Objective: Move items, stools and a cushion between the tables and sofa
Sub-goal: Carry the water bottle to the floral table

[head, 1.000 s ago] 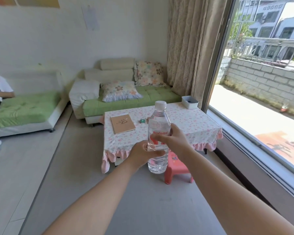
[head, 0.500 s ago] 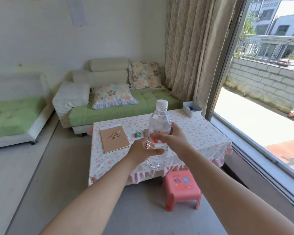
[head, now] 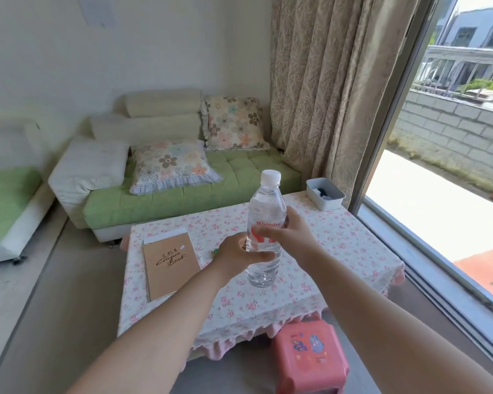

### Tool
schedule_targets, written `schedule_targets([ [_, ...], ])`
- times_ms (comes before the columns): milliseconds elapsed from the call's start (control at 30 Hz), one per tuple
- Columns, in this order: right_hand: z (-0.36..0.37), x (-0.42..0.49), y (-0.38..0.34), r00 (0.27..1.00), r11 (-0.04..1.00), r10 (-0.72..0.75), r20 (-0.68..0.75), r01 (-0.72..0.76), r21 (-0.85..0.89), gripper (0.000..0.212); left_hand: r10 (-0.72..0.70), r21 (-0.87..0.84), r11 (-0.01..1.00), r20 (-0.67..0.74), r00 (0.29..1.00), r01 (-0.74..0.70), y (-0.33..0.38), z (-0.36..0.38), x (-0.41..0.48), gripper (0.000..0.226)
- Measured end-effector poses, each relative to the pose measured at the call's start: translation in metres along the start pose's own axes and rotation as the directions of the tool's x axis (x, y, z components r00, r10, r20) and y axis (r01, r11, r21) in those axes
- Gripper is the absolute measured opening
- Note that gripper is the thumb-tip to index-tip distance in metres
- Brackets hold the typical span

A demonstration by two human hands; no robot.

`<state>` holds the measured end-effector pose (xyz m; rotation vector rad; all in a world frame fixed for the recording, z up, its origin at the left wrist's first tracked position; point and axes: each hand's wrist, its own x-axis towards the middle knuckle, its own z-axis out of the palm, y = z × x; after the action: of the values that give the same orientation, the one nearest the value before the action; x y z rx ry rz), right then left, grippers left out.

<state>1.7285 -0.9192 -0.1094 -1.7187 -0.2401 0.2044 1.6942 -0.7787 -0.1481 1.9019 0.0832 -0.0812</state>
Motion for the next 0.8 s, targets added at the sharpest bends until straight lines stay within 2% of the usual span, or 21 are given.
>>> schedule_targets([
  [100,-0.013,0.042,0.008,1.000,1.000,0.001,0.026,-0.001,-0.016,0.047,-0.026,0.011,1.000,-0.006,1.000,0.026,-0.001,0.005,0.043,0.029],
  [300,-0.056,0.130,0.024,0.997,1.000,0.001,0.079,0.000,-0.013,0.048,-0.067,-0.003,0.998,-0.051,0.996,0.067,0.007,0.025,0.136,0.030],
  [500,-0.102,0.212,0.043,0.989,0.997,0.034,0.143,-0.024,-0.070,0.057,-0.120,-0.020,0.993,-0.119,0.986,0.118,0.006,0.053,0.219,0.043],
  [667,-0.113,0.255,0.070,0.981,0.991,0.092,0.173,-0.073,-0.112,0.064,-0.185,0.029,0.982,-0.089,0.979,0.189,-0.014,0.058,0.264,0.055],
  [800,-0.116,0.295,0.091,0.978,0.985,0.136,0.160,-0.116,-0.128,0.070,-0.191,0.060,0.979,-0.056,0.980,0.194,-0.030,0.057,0.309,0.056],
])
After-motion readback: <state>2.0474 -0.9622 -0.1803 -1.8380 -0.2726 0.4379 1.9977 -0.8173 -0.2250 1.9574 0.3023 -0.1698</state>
